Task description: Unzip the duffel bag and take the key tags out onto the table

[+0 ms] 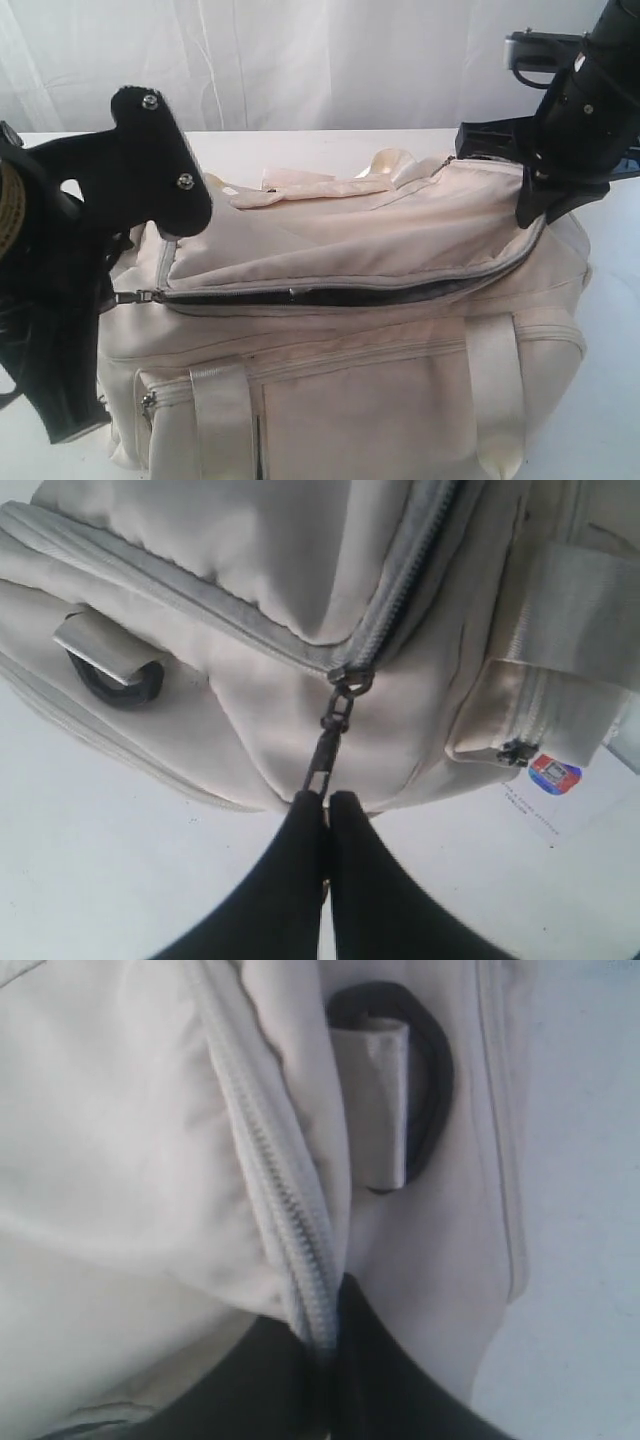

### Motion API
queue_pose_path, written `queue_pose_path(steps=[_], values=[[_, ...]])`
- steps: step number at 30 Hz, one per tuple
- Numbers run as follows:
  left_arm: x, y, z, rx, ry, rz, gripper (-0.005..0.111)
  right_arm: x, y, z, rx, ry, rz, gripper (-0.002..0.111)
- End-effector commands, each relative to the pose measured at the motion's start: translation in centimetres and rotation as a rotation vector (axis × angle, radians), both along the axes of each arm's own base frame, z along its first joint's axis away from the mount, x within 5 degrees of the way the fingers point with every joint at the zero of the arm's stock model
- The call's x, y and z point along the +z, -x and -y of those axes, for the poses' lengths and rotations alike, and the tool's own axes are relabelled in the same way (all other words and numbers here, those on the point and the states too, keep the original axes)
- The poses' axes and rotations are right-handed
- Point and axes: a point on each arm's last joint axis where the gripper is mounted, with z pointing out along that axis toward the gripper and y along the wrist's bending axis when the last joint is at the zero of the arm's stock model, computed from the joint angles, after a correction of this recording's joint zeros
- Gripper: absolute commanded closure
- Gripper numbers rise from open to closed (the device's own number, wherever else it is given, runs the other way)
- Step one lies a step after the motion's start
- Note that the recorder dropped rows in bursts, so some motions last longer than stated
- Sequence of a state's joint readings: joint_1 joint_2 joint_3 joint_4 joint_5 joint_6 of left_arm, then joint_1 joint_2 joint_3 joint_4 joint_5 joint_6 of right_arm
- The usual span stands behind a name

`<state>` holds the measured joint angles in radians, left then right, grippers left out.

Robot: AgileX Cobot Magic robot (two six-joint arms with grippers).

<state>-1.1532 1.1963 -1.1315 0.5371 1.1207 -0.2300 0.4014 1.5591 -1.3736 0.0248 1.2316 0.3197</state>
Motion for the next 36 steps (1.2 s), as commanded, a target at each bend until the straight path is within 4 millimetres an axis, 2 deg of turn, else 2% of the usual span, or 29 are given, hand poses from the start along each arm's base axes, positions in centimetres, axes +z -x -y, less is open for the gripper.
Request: queue_pose_path(steps=[1,8,10,13,17,20,25,29,32,36], values=[[-0.4,0.2,-1.0,0.011,-0.026,0.026,0.107,0.3,-0.1,0.6,0.11,0.062,0.046,0.108],[-1.6,0.3,0.1,-0.057,0.069,0.021,0.107,0.3,-0.1,0.5,0.177,0.073,0.053,0.108],[-1.7,0.3,0.3,-0.066,0.087,0.018,0.107,0.3,0.0,0.5,0.203,0.077,0.055,0.104],[-2.0,0.3,0.5,-0.082,0.11,0.022,0.107,0.4,0.0,0.4,0.231,0.068,0.055,0.091],[-2.0,0.3,0.8,-0.091,0.135,0.017,0.107,0.8,0.2,0.4,0.27,0.064,0.072,0.065],[-2.0,0.3,0.8,-0.1,0.14,0.02,0.107,2.3,0.9,0.6,0.291,0.057,0.123,0.054],[-2.0,0.3,0.8,-0.104,0.137,0.021,0.107,5.8,3.0,0.6,0.403,-0.039,0.271,0.053],[-1.9,0.3,1.0,-0.11,0.156,0.028,0.107,7.9,6.5,-1.1,0.695,-0.278,0.354,0.053],[-1.9,0.3,1.1,-0.107,0.168,0.033,0.107,8.3,9.0,-2.2,0.887,-0.355,0.421,0.053],[-1.8,0.3,1.1,-0.093,0.184,0.033,0.107,7.8,11.0,-2.1,0.958,-0.321,0.578,0.063]])
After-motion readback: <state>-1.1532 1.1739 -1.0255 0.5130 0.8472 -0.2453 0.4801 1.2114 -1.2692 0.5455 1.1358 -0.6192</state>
